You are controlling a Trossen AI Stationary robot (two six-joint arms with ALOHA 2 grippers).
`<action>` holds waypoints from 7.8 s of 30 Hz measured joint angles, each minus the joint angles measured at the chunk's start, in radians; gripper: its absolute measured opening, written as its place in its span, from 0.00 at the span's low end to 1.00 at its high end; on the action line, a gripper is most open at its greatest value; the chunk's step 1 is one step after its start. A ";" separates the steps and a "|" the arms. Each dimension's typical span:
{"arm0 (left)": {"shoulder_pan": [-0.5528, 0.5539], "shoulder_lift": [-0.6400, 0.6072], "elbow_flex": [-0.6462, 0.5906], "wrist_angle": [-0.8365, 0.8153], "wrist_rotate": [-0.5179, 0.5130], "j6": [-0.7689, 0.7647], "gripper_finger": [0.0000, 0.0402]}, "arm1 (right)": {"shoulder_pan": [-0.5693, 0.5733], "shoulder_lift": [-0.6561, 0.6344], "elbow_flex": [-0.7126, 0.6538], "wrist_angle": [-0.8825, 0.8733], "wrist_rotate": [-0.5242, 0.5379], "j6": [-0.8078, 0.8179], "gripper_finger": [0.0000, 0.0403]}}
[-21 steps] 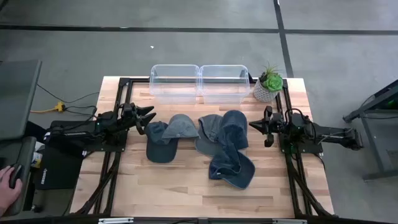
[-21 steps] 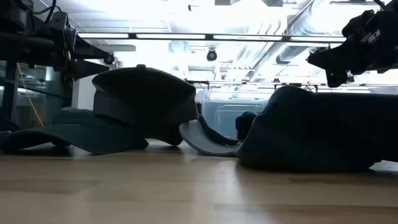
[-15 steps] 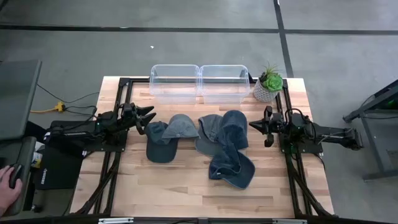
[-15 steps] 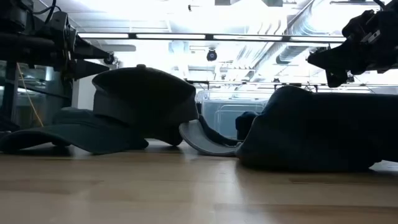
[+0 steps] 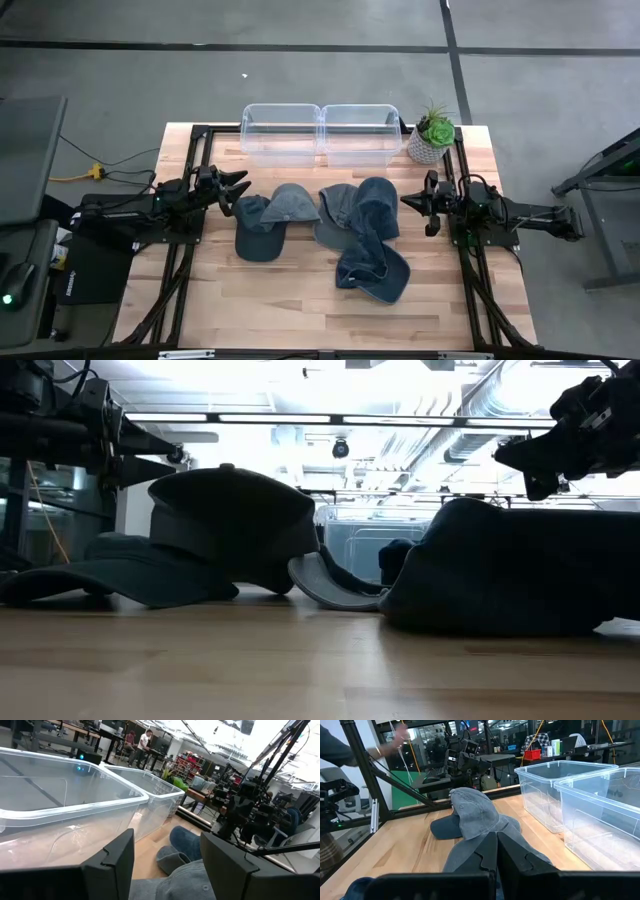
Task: Pick & Place hat
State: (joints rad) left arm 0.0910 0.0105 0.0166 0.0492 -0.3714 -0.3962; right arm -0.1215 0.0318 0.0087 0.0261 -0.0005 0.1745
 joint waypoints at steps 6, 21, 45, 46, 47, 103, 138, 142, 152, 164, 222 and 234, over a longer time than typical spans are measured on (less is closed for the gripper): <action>0.000 0.000 0.000 0.000 0.000 0.000 0.48 | 0.000 0.000 0.000 0.000 0.000 0.000 0.00; 0.000 0.000 0.000 0.000 0.000 0.000 0.48 | 0.000 0.000 0.000 0.000 0.000 0.000 0.00; 0.000 0.000 0.000 0.000 0.000 0.000 0.48 | -0.002 0.002 0.051 -0.026 -0.036 0.316 0.00; 0.000 0.000 0.000 0.000 0.000 0.000 0.48 | -0.002 0.004 0.080 -0.071 -0.036 0.314 0.00; 0.000 0.000 0.000 0.000 0.000 0.000 0.48 | -0.002 0.012 0.112 -0.139 -0.036 0.300 0.00; 0.000 0.000 0.000 0.000 0.000 0.000 0.48 | 0.103 1.342 0.565 -0.337 -0.410 0.831 0.91; 0.000 0.000 0.000 0.000 0.000 0.000 0.48 | 0.254 1.389 0.565 -0.241 -0.248 0.760 0.77; 0.000 0.000 0.000 0.000 0.000 0.000 0.48 | 0.268 1.389 0.565 -0.241 -0.236 0.761 0.66; 0.000 0.000 0.000 0.000 0.000 0.000 0.48 | 0.288 1.389 0.565 -0.238 -0.236 0.769 0.32; 0.000 0.000 0.000 0.000 0.000 0.000 0.48 | 0.318 1.386 0.565 -0.173 -0.297 0.817 0.04; 0.000 0.000 0.000 0.000 0.000 0.000 0.48 | 0.107 0.996 0.726 0.254 0.718 -0.235 0.04; 0.000 0.000 0.000 0.000 0.000 0.000 0.48 | -0.334 1.160 0.726 0.377 0.438 -0.065 0.04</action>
State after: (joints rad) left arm 0.0914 0.0109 0.0164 0.0490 -0.3712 -0.3962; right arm -0.4553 1.1914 0.7345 0.4029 0.4374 0.1094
